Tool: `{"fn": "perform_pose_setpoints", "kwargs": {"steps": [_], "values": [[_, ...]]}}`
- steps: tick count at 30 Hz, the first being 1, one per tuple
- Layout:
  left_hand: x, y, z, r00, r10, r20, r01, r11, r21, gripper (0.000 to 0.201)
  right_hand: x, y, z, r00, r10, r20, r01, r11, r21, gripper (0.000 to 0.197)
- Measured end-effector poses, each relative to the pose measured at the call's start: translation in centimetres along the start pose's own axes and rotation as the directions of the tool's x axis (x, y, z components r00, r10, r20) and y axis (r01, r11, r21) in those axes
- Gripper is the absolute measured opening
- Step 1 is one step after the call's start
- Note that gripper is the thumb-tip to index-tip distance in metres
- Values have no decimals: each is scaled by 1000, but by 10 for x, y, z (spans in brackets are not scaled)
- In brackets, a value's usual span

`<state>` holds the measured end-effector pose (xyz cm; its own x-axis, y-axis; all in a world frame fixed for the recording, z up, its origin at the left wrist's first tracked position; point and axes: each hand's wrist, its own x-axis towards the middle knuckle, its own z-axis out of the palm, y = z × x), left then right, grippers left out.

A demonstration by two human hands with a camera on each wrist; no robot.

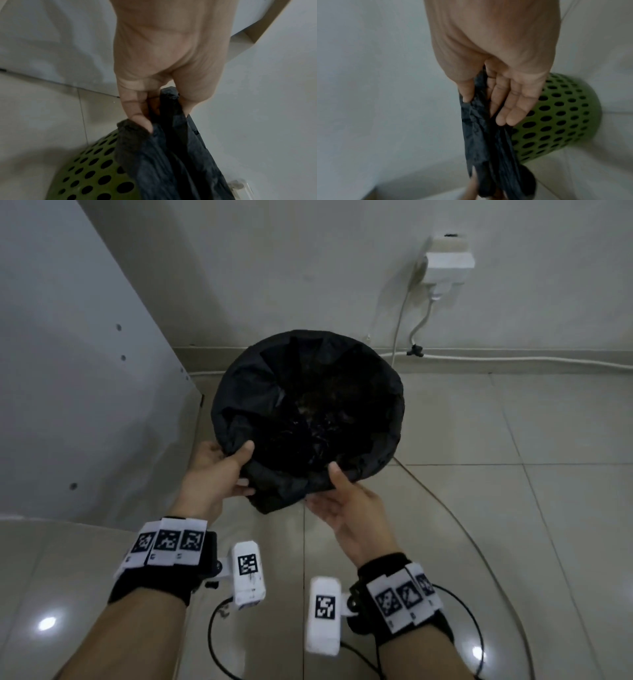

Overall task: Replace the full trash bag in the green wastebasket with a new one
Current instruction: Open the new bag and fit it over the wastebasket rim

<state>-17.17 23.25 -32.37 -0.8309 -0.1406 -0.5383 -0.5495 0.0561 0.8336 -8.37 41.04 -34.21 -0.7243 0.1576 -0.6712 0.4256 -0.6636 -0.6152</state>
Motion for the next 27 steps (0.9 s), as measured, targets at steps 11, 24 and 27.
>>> {"fn": "perform_pose_setpoints", "kwargs": {"steps": [11,24,27], "values": [[-17,-26,38,951,-94,293,194,921,-336,55,9,12,-11,998,-35,-58,43,989,139,18],[-17,-38,50,926,-85,367,251,866,-432,52,29,21,-10,893,-286,-348,304,953,-4,30],[-20,-35,54,915,-63,397,265,838,-478,41,8,25,-9,910,-392,-138,367,914,-173,15]]}}
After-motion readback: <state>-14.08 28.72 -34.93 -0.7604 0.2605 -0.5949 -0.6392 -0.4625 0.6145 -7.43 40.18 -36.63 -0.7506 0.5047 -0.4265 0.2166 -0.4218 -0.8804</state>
